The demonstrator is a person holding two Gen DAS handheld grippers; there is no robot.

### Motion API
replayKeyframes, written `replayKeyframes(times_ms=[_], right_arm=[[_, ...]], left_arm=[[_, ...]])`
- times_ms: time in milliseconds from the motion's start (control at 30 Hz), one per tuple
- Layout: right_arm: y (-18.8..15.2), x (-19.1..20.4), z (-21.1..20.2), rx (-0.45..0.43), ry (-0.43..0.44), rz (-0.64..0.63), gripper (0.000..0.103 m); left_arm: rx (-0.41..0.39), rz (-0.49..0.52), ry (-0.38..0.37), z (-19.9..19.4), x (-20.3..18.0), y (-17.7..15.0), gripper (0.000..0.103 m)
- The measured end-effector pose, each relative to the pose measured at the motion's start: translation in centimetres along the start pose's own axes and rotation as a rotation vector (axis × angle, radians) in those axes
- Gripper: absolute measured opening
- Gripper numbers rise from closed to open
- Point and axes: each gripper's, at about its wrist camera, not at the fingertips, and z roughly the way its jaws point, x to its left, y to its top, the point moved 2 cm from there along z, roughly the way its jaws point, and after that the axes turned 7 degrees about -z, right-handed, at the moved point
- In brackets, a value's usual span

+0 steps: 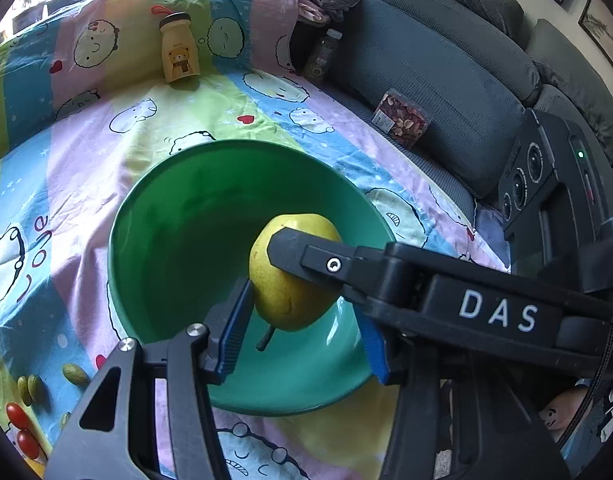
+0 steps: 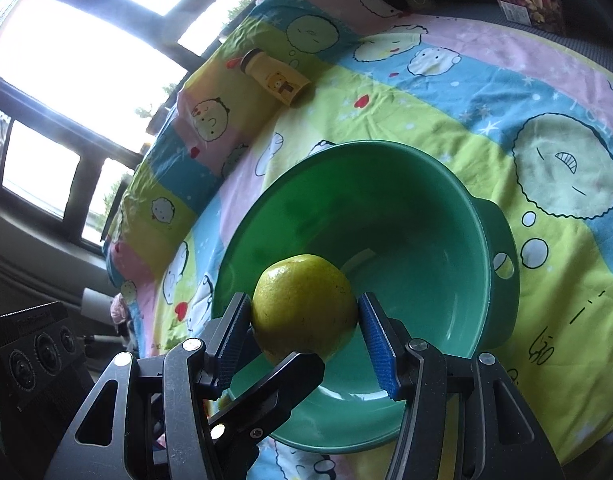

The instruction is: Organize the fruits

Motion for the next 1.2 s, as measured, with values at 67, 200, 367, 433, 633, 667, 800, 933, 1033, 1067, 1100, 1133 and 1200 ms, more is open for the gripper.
replayKeyframes(times_ms=[67,200,367,433,633,667,800,933,1033,1067,1100,1133,1200], right_arm=[[0.0,-0.1,-0.1,-0.001,-0.018,0.000,0.058],[0.0,-0.2,-0.1,0.001,-0.078,-0.004,0.058],[-0.1,-0.3,-0.4,-0.021,-0.121,-0.007,0.057],[0.0,-0.3,-0.6,-0.035,-0.127,-0.007,0.058],[0.3,0.5,-1.5,-0.087,-0.154,-0.029,0.057],[0.3,0.8,-1.6,-0.096,-0.151,-0.039,0.058],[0.2,2.6,-2.1,-0.134,-0.143,-0.094,0.071],[0.0,4.9,-1.9,-0.143,-0.124,-0.154,0.072],[-0.5,6.7,-1.5,-0.137,-0.136,-0.207,0.073],[-0.7,7.2,-1.3,-0.135,-0.141,-0.223,0.074],[-0.9,7.8,-1.1,-0.132,-0.145,-0.238,0.075],[-1.1,8.4,-0.8,-0.129,-0.149,-0.254,0.076],[-1.5,9.5,-0.4,-0.126,-0.149,-0.288,0.077]], left_arm=[[0.006,0.000,-0.007,0.2,-0.1,0.0,0.050],[0.023,-0.008,0.001,0.7,0.0,0.0,0.050],[0.017,-0.023,-0.016,0.3,-0.1,0.1,0.052],[0.001,-0.024,-0.006,-0.3,-0.1,0.1,0.054],[-0.086,-0.054,0.012,-3.8,0.9,-0.6,0.074],[-0.104,-0.067,0.018,-4.6,1.2,-0.7,0.078],[-0.169,-0.128,0.056,-8.0,3.1,-1.7,0.081],[-0.243,-0.197,0.130,-11.6,5.5,-3.0,0.092],[-0.294,-0.258,0.215,-14.2,7.8,-4.5,0.092],[-0.306,-0.283,0.246,-15.0,8.7,-5.0,0.092],[-0.319,-0.309,0.274,-15.7,9.6,-5.6,0.093],[-0.332,-0.335,0.298,-16.3,10.5,-6.1,0.093],[-0.356,-0.390,0.340,-17.6,12.4,-7.2,0.099]])
